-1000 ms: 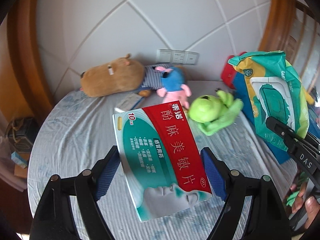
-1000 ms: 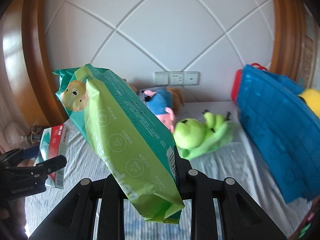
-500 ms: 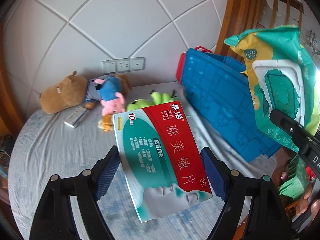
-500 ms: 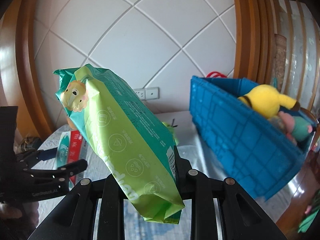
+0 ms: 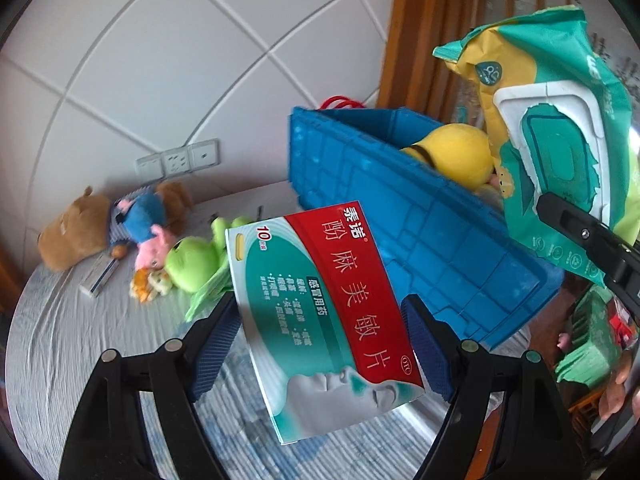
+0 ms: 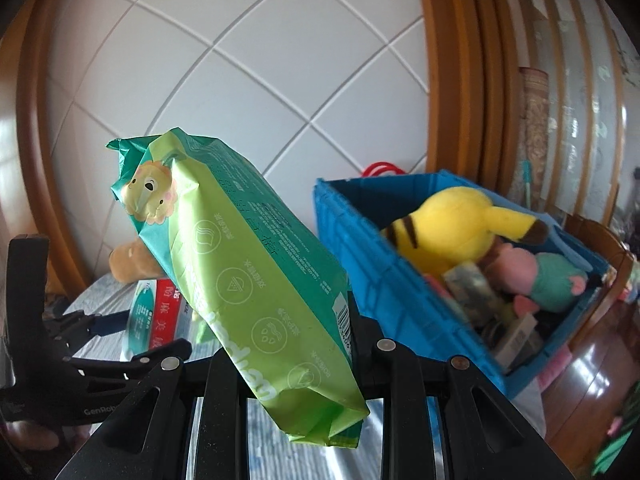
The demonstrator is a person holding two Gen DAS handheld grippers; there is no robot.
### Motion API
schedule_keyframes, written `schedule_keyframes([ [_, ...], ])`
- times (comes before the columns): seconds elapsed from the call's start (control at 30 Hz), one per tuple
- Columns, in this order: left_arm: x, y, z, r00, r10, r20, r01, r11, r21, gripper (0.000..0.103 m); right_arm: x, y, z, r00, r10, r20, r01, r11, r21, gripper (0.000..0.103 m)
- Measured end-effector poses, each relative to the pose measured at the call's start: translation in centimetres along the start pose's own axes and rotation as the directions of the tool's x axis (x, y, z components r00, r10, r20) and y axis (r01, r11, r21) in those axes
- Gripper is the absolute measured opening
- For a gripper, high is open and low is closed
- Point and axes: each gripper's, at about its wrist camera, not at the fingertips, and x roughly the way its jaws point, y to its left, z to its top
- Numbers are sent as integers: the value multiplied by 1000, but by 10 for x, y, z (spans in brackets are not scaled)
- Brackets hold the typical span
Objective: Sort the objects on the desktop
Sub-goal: 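Carry the red-green box and green wipe pack with both tools over the blue crate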
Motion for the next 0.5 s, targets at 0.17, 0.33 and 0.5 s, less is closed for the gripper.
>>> schedule_keyframes([
  [0.17,17,-46,29,998,-53,23,51,997,58,81,-3,-49,5,998,-67,12,67,996,59,24],
  [0.33,41,-110,58,995,-93,38,88,990,110,81,3,-110,9,993,-119,5,118,988,99,24],
  [0.5,76,-168,85,995,-93,41,88,989,119,81,21,-177,13,995,-103,-8,103,990,101,24],
])
